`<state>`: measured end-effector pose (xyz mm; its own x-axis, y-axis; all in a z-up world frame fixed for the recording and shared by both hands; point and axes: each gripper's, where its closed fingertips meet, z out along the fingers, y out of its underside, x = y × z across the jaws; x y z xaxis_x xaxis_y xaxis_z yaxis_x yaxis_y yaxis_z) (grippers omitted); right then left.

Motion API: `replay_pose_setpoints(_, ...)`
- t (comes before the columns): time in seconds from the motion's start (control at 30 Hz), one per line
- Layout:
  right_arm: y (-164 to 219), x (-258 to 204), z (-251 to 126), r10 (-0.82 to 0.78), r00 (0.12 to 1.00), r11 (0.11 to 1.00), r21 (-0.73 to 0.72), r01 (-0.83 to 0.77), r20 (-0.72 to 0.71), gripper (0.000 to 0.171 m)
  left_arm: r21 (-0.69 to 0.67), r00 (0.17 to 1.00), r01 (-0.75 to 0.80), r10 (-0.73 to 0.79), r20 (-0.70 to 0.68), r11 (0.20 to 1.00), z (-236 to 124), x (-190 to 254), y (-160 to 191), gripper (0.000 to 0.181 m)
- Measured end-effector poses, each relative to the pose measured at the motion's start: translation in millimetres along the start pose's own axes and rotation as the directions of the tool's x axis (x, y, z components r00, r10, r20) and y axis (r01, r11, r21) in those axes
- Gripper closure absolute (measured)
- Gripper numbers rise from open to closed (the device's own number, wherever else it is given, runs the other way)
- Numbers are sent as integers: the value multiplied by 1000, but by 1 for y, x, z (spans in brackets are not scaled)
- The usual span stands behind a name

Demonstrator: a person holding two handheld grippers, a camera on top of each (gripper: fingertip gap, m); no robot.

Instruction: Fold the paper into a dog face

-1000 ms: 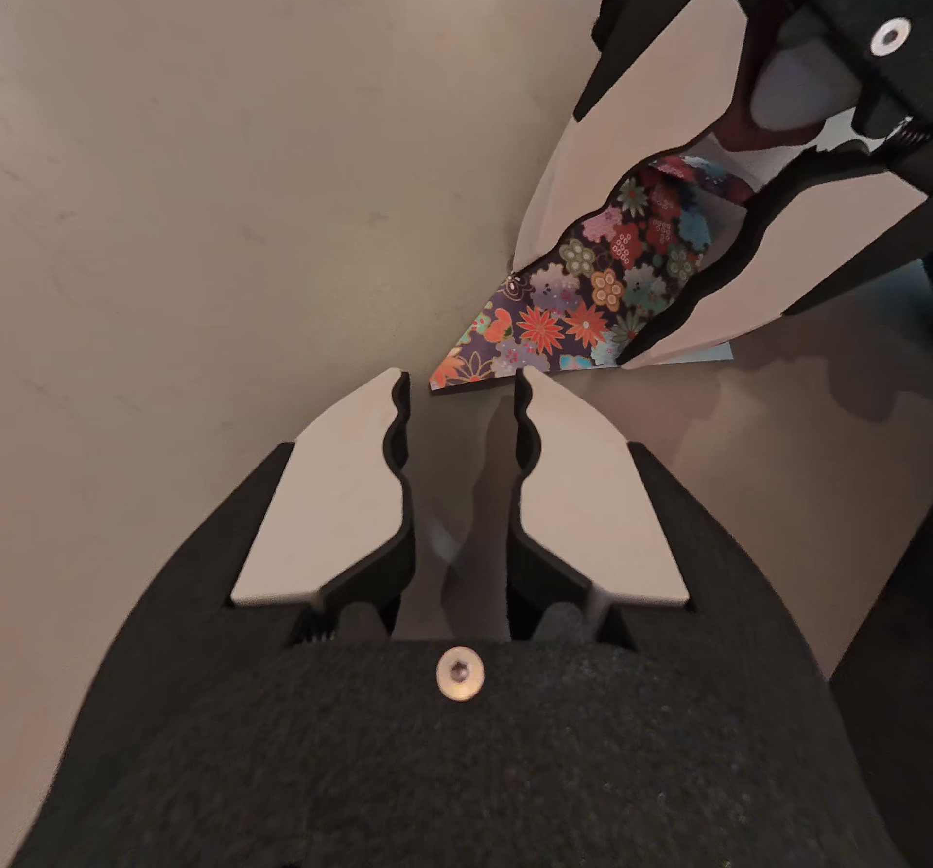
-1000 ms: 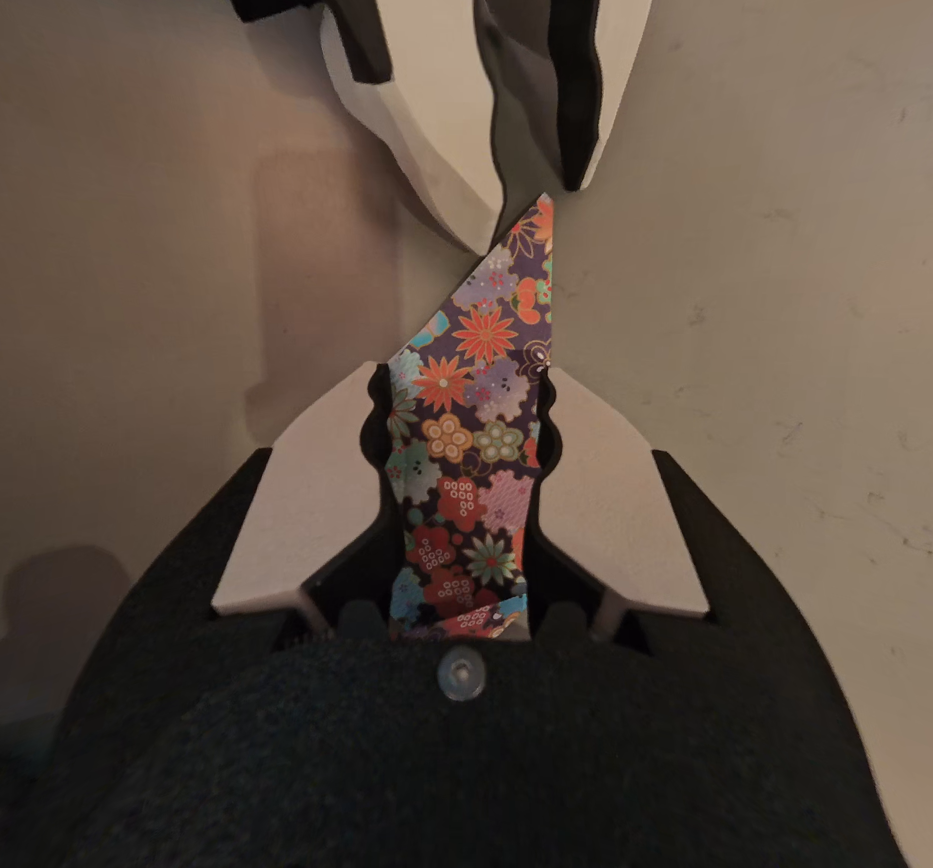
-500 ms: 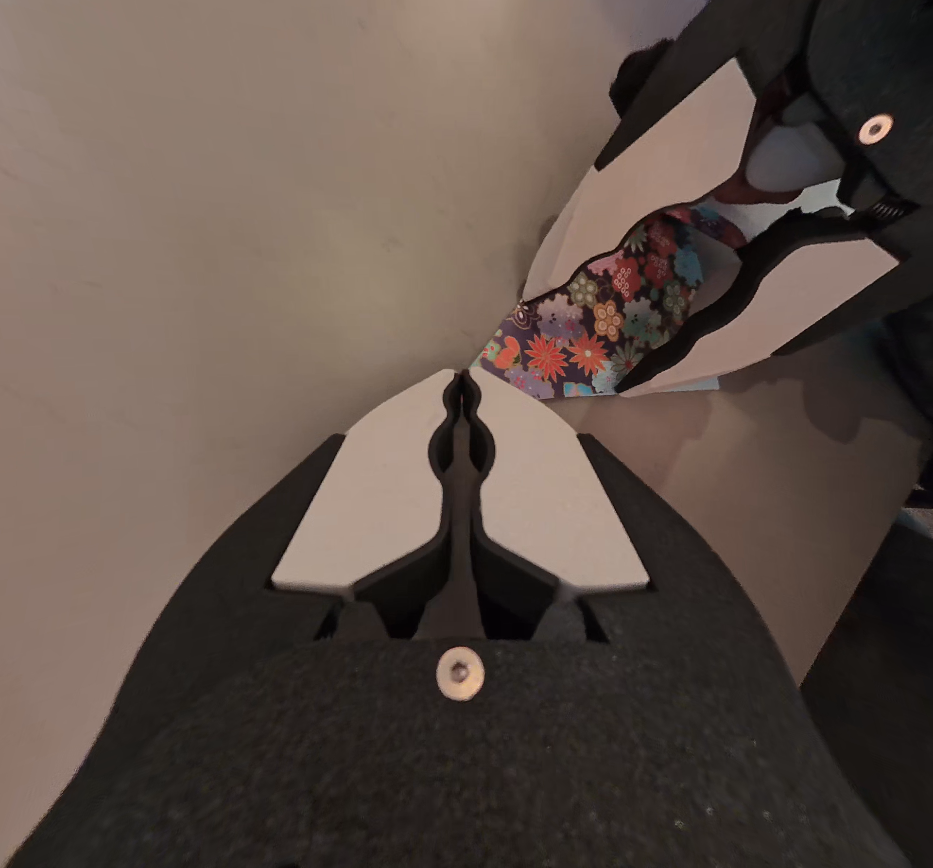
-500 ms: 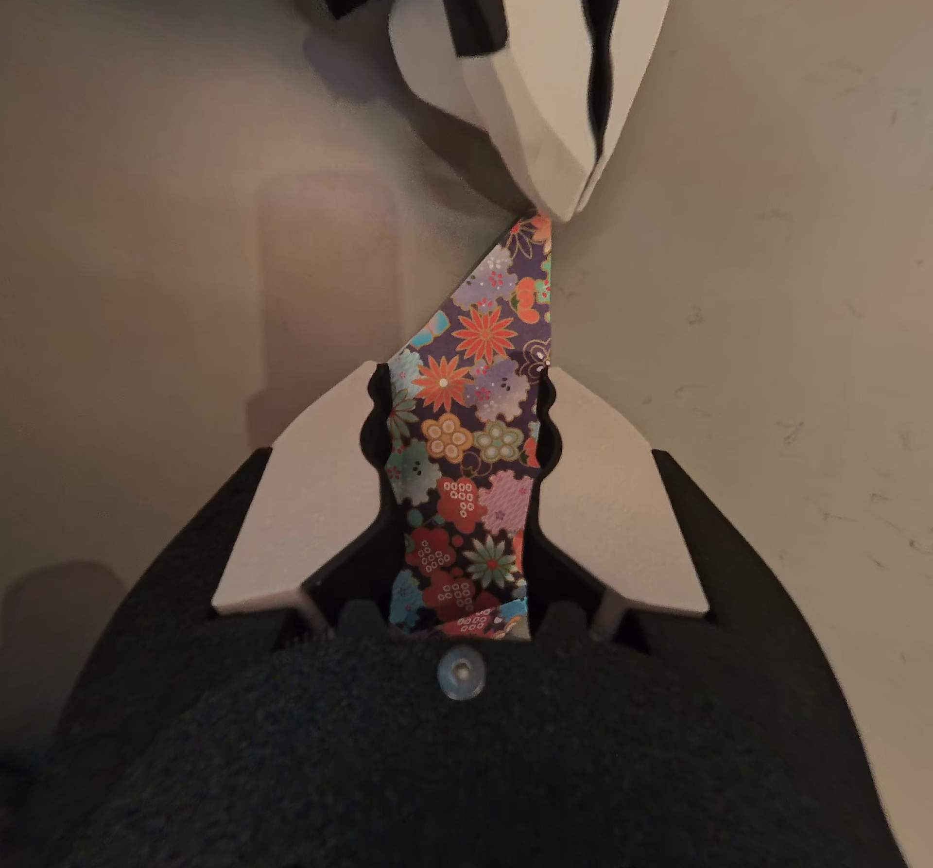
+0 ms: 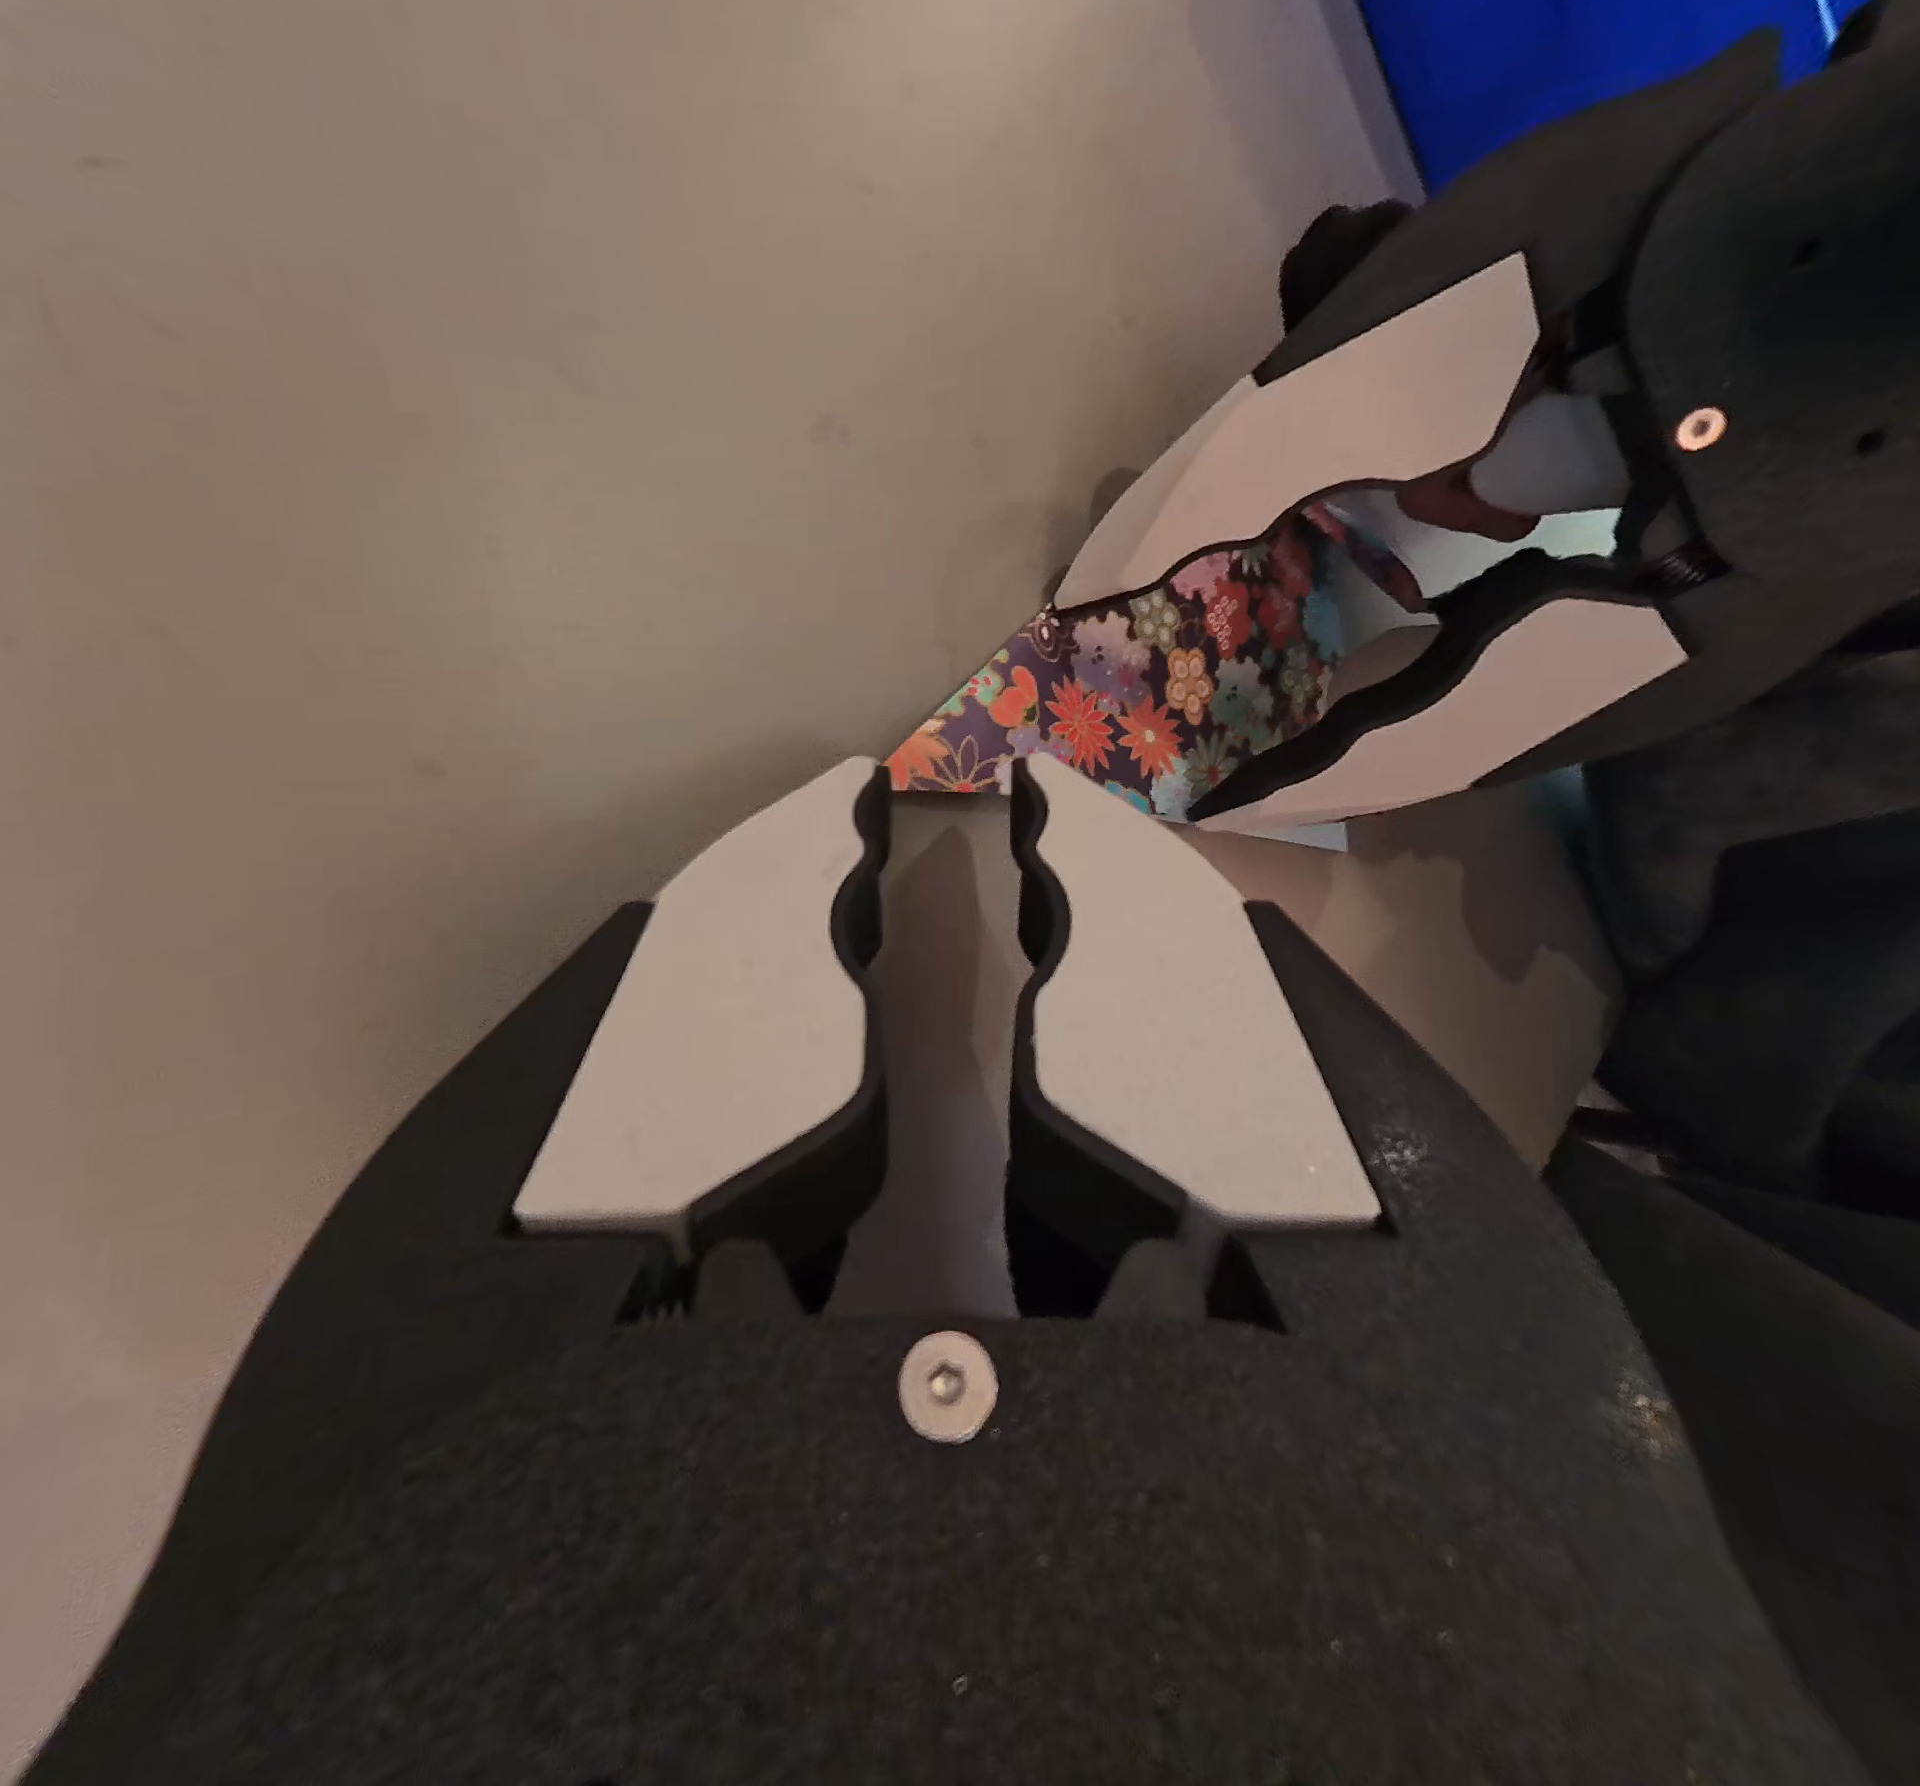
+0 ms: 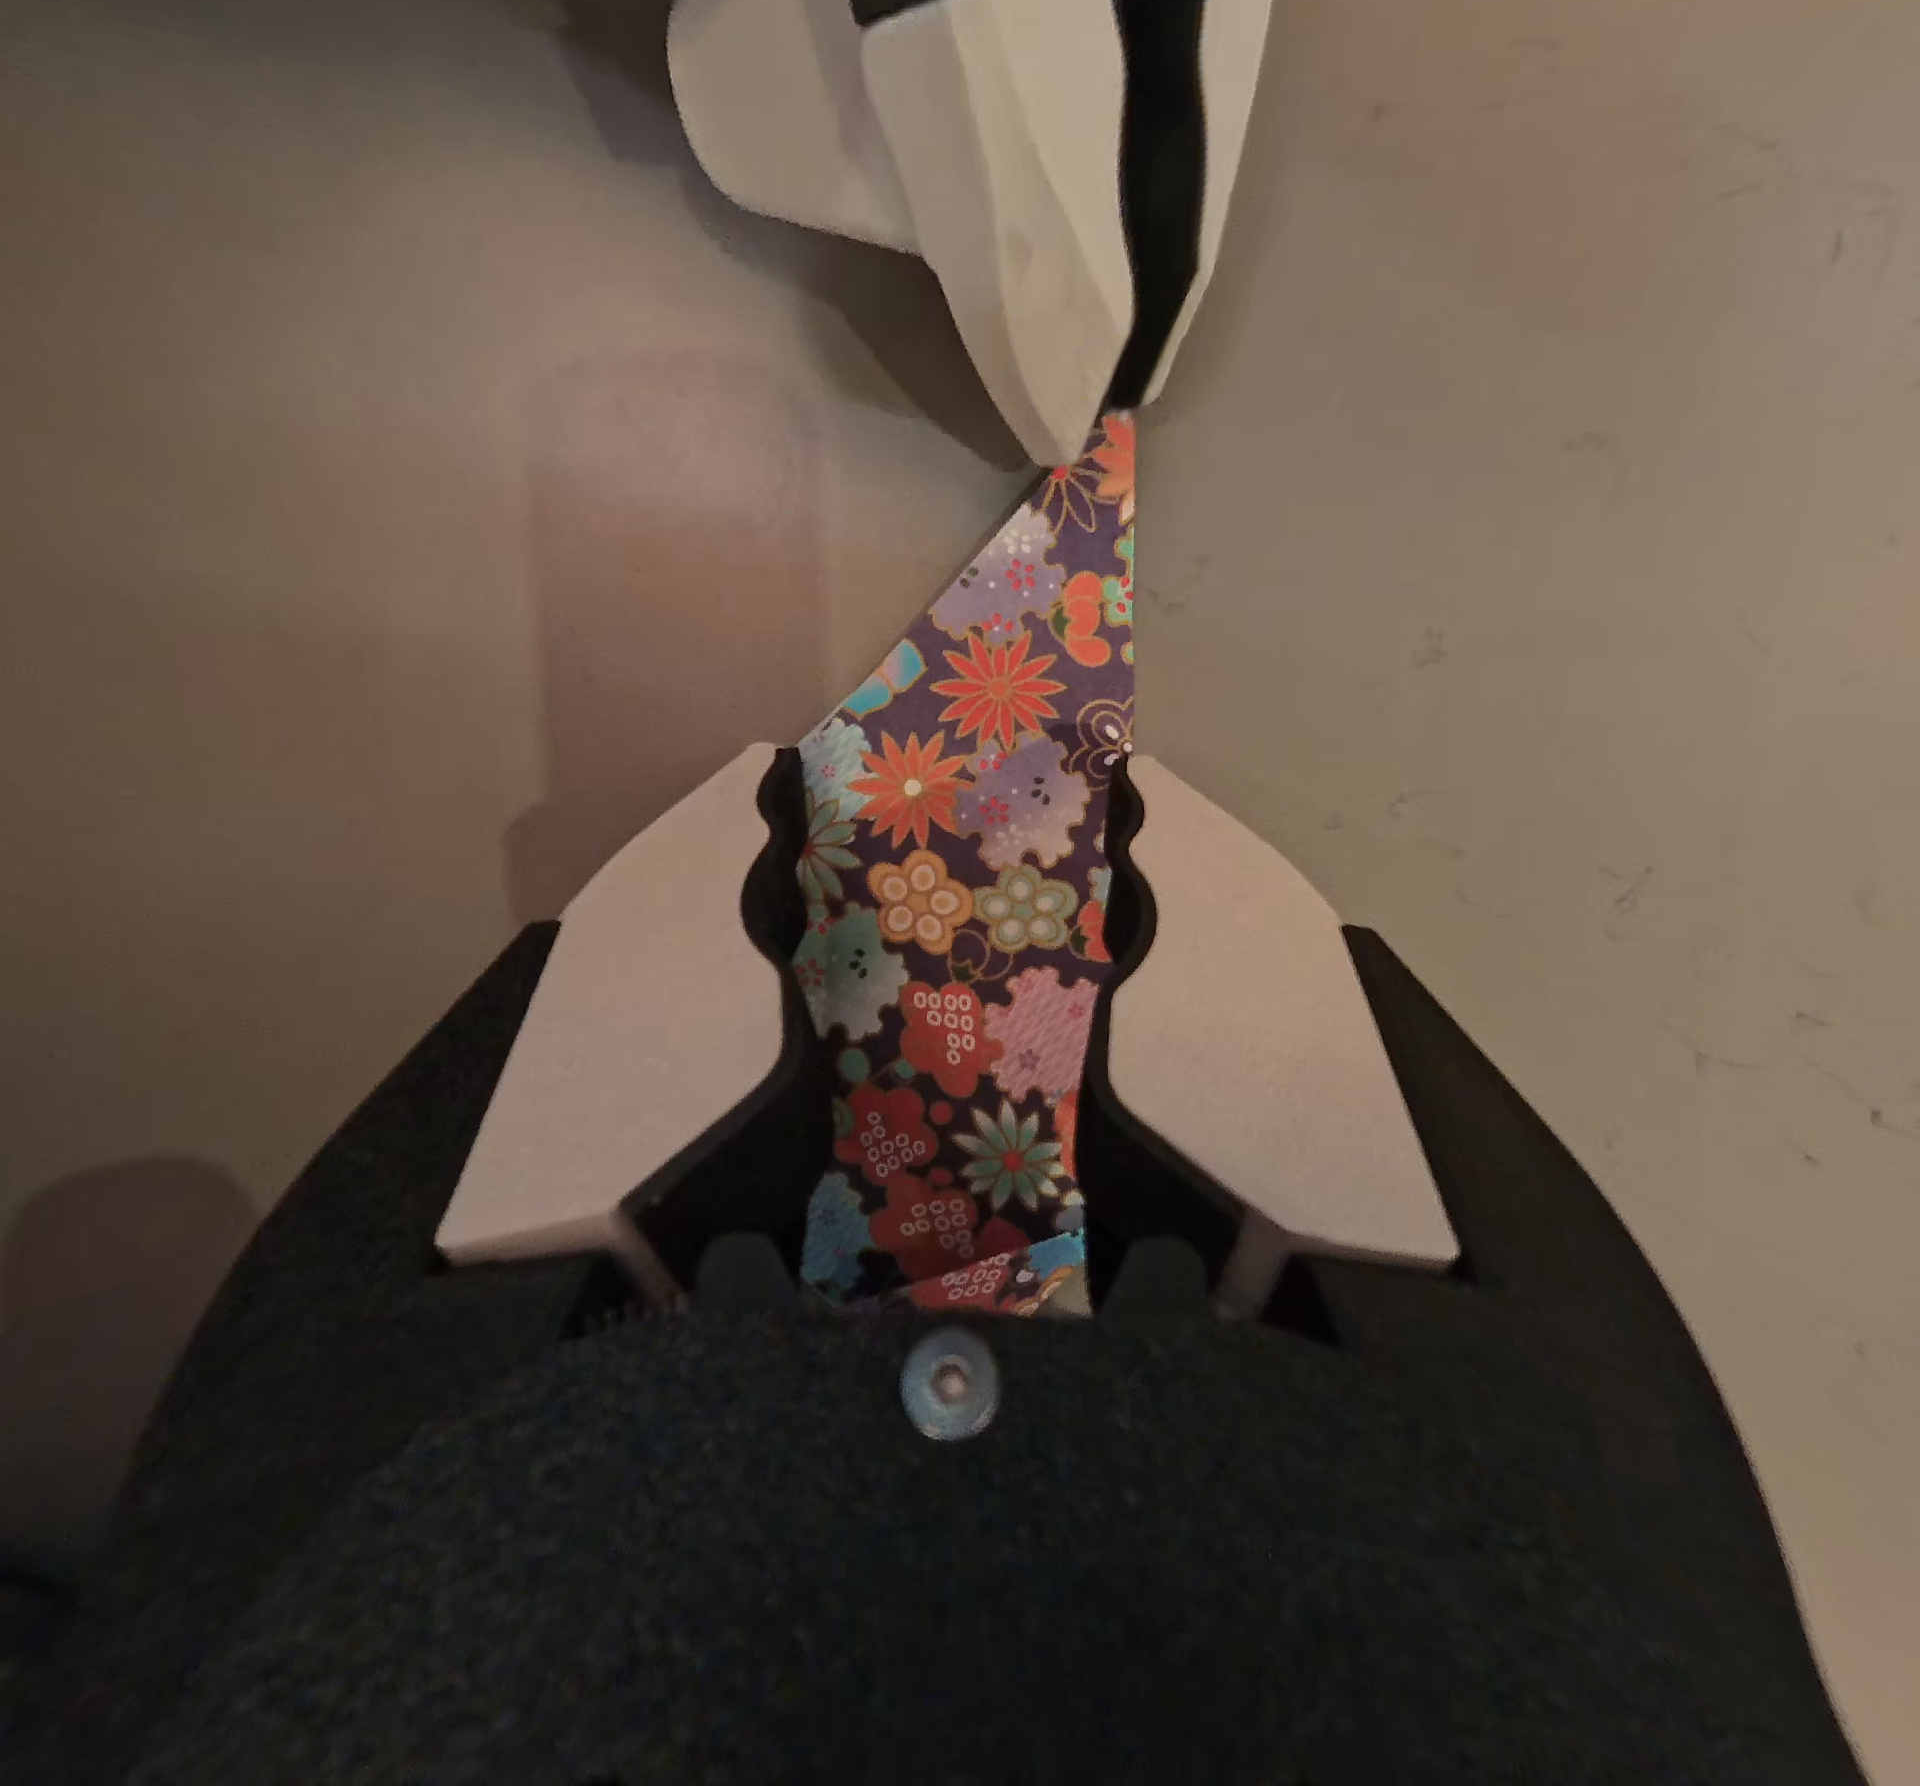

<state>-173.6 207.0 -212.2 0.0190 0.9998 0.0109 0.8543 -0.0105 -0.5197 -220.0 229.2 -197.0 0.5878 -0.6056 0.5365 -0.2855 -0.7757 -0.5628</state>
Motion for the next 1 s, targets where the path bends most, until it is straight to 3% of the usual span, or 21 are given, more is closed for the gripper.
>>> replay_pose_setpoints(0.23, 0, 0, 0, 1, 1000, 1000, 3, -1, 0, 116, -30, 1000, -25, 25, -1, 999, 8, 2, 0, 181)
replay_pose_setpoints(0.47, 0, 0, 0, 0, 1000, 1000, 10, 0, 0, 116, -27, 998, -56, 57, 23, 998, 1, 2, -1, 181)
replay_pose_setpoints(0.63, 0, 0, 0, 1, 1000, 1000, 9, -1, 0, 116, -18, 982, -115, 116, 150, 993, -13, -13, -1, 161)
replay_pose_setpoints(0.83, 0, 0, 0, 3, 1000, 1000, 18, -3, -1, 116, -73, 907, -366, 373, 194, 928, 1, -3, 10, 150)
replay_pose_setpoints(1.0, 0, 0, 0, 3, 1000, 1000, 25, -3, -2, 116, -118, 772, -603, 614, 166, 789, 4, -4, 11, 139)
